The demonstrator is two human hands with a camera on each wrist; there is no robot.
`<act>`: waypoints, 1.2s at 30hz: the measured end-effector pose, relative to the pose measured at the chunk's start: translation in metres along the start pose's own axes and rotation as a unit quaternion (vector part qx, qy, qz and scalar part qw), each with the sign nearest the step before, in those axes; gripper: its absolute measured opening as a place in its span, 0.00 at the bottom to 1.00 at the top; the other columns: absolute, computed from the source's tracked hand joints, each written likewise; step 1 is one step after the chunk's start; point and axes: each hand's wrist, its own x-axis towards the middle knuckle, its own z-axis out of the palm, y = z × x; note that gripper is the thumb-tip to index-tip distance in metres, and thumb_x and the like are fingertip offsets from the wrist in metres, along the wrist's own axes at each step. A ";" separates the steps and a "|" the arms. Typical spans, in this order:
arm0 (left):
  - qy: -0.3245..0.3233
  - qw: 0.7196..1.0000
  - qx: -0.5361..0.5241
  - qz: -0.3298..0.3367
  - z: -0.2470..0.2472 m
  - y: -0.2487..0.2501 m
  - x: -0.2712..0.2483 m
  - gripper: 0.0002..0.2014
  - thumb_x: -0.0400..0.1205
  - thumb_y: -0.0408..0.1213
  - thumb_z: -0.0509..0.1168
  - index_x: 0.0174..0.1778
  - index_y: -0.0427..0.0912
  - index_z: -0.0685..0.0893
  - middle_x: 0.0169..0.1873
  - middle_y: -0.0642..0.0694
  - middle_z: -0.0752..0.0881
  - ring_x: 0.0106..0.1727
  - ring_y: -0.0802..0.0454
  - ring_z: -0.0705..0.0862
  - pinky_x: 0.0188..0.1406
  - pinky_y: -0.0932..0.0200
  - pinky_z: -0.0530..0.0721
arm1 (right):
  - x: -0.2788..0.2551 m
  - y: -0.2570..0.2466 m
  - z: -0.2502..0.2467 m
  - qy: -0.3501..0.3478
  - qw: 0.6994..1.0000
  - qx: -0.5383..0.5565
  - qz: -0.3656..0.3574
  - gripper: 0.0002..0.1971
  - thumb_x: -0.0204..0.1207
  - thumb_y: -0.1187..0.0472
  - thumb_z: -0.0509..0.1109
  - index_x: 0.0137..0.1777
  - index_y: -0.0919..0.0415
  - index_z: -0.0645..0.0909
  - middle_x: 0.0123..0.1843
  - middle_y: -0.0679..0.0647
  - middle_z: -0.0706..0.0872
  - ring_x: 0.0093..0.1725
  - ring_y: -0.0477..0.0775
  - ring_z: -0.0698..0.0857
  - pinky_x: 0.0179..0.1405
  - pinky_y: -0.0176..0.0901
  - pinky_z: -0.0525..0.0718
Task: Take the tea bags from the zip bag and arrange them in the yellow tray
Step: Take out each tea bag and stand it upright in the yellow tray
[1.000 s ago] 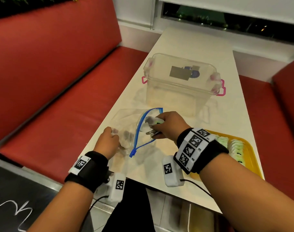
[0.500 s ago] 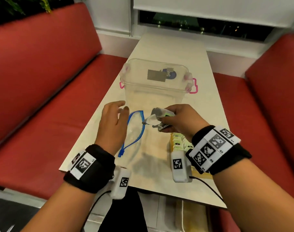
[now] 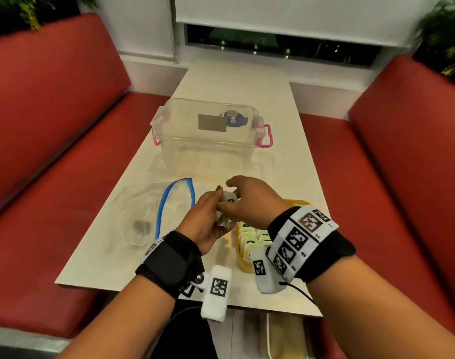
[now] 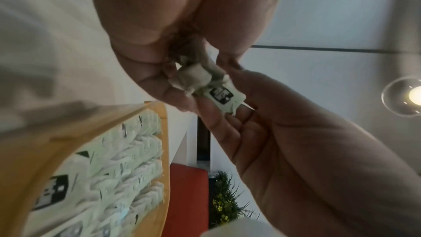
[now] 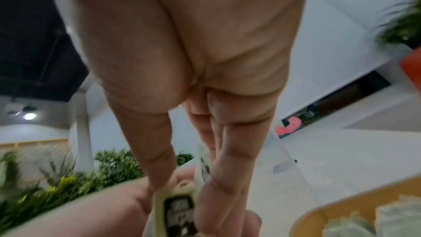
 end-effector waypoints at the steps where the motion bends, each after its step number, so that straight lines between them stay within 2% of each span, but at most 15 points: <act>1: 0.012 1.000 -0.015 -0.003 0.000 -0.002 0.001 0.13 0.88 0.48 0.56 0.54 0.44 0.80 0.41 0.47 0.87 0.30 0.57 0.85 0.34 0.60 0.82 | -0.001 0.004 -0.001 -0.007 1.000 0.022 -0.002 0.35 0.72 0.49 0.74 0.77 0.58 0.69 0.65 0.54 0.82 0.60 0.55 0.84 0.56 0.44 0.82; 3: 0.026 0.999 -0.037 -0.005 0.003 -0.003 0.004 0.14 0.88 0.48 0.56 0.56 0.43 0.80 0.38 0.46 0.87 0.30 0.56 0.83 0.33 0.62 0.81 | -0.003 0.011 -0.002 -0.004 0.999 0.053 -0.008 0.42 0.66 0.47 0.79 0.79 0.56 0.66 0.66 0.53 0.81 0.58 0.54 0.85 0.59 0.48 0.84; 5: 0.030 0.998 -0.051 -0.002 0.007 -0.002 0.005 0.15 0.88 0.48 0.56 0.59 0.41 0.80 0.34 0.47 0.88 0.30 0.56 0.86 0.33 0.61 0.83 | -0.004 0.018 0.000 0.016 0.997 0.079 -0.008 0.43 0.62 0.48 0.82 0.75 0.53 0.67 0.63 0.52 0.81 0.55 0.54 0.85 0.56 0.49 0.85; 8: 0.045 0.997 -0.070 0.003 0.012 -0.001 0.009 0.18 0.88 0.49 0.57 0.64 0.40 0.78 0.39 0.45 0.88 0.34 0.55 0.88 0.34 0.60 0.86 | -0.007 0.027 0.006 0.052 0.994 0.101 -0.005 0.35 0.59 0.47 0.84 0.63 0.53 0.70 0.54 0.52 0.79 0.49 0.54 0.85 0.46 0.49 0.86; 11: 0.039 0.995 -0.086 0.008 0.016 -0.002 0.013 0.20 0.88 0.51 0.56 0.66 0.39 0.77 0.46 0.42 0.87 0.37 0.54 0.89 0.35 0.61 0.88 | -0.009 0.030 0.007 0.077 0.991 0.107 -0.021 0.25 0.59 0.47 0.83 0.50 0.55 0.76 0.47 0.51 0.83 0.42 0.52 0.85 0.41 0.49 0.86; 13: 0.014 0.996 -0.085 0.009 0.021 -0.002 0.012 0.19 0.88 0.50 0.53 0.62 0.39 0.78 0.41 0.43 0.89 0.35 0.55 0.90 0.34 0.61 0.88 | -0.011 0.032 0.006 0.087 0.990 0.107 -0.030 0.18 0.61 0.50 0.82 0.46 0.56 0.80 0.43 0.51 0.86 0.39 0.50 0.85 0.41 0.47 0.85; 15: -0.009 0.996 -0.090 0.007 0.023 -0.002 0.012 0.19 0.89 0.50 0.51 0.59 0.39 0.79 0.39 0.45 0.91 0.38 0.54 0.91 0.36 0.61 0.88 | -0.011 0.034 0.004 0.101 0.989 0.105 -0.031 0.13 0.66 0.53 0.79 0.47 0.55 0.83 0.43 0.50 0.87 0.40 0.49 0.85 0.42 0.45 0.83; 19: -0.021 0.991 -0.130 -0.008 0.024 -0.004 0.012 0.20 0.89 0.48 0.52 0.63 0.34 0.78 0.58 0.33 0.88 0.56 0.45 0.89 0.42 0.57 0.90 | -0.011 0.044 0.002 0.115 0.984 0.132 -0.021 0.05 0.70 0.60 0.73 0.46 0.55 0.86 0.38 0.46 0.87 0.39 0.46 0.85 0.42 0.42 0.84; 20: -0.018 0.991 -0.134 -0.008 0.023 -0.005 0.013 0.20 0.89 0.48 0.53 0.62 0.34 0.78 0.58 0.32 0.87 0.56 0.45 0.89 0.44 0.57 0.90 | -0.011 0.046 0.001 0.118 0.984 0.134 -0.017 0.05 0.70 0.61 0.72 0.46 0.55 0.86 0.37 0.45 0.87 0.38 0.45 0.85 0.41 0.40 0.83; 23: -0.014 0.990 -0.143 -0.011 0.022 -0.006 0.014 0.19 0.89 0.48 0.54 0.56 0.35 0.80 0.49 0.34 0.90 0.46 0.47 0.91 0.45 0.56 0.91 | -0.009 0.052 0.001 0.125 0.979 0.161 -0.003 0.08 0.69 0.66 0.71 0.44 0.54 0.86 0.35 0.45 0.86 0.36 0.44 0.83 0.39 0.38 0.82; 27: -0.001 0.987 -0.156 -0.027 0.017 -0.006 0.015 0.19 0.88 0.47 0.56 0.60 0.33 0.79 0.53 0.32 0.87 0.46 0.43 0.90 0.44 0.53 0.91 | -0.009 0.058 0.003 0.138 0.967 0.214 0.006 0.10 0.67 0.70 0.70 0.40 0.54 0.86 0.34 0.49 0.87 0.33 0.45 0.82 0.36 0.43 0.82; 29: 0.018 0.989 -0.147 -0.025 0.016 -0.006 0.016 0.16 0.88 0.45 0.58 0.54 0.35 0.82 0.46 0.35 0.88 0.41 0.44 0.90 0.39 0.56 0.91 | -0.010 0.060 0.001 0.148 0.959 0.241 0.009 0.09 0.68 0.70 0.70 0.39 0.55 0.87 0.34 0.52 0.88 0.32 0.47 0.82 0.36 0.47 0.84; 31: 0.041 0.989 -0.141 -0.032 0.015 -0.004 0.016 0.11 0.87 0.43 0.61 0.51 0.38 0.82 0.42 0.38 0.87 0.36 0.48 0.89 0.32 0.61 0.90 | -0.012 0.061 -0.002 0.141 0.955 0.261 0.011 0.07 0.68 0.70 0.71 0.39 0.57 0.87 0.35 0.56 0.89 0.32 0.48 0.82 0.32 0.44 0.82; 35: 0.055 0.995 -0.085 -0.009 0.009 -0.005 0.019 0.02 0.84 0.32 0.62 0.50 0.41 0.79 0.45 0.42 0.84 0.33 0.53 0.82 0.22 0.66 0.81 | -0.015 0.063 -0.011 0.126 0.930 0.344 0.012 0.02 0.72 0.70 0.74 0.40 0.64 0.85 0.35 0.61 0.87 0.34 0.53 0.83 0.39 0.49 0.87; 36: 0.051 0.998 -0.045 0.012 0.008 -0.005 0.019 0.04 0.84 0.31 0.61 0.47 0.44 0.79 0.45 0.44 0.84 0.33 0.54 0.80 0.22 0.66 0.78 | -0.016 0.064 -0.013 0.124 0.924 0.361 0.013 0.02 0.73 0.70 0.74 0.41 0.64 0.84 0.36 0.61 0.86 0.35 0.53 0.83 0.39 0.48 0.87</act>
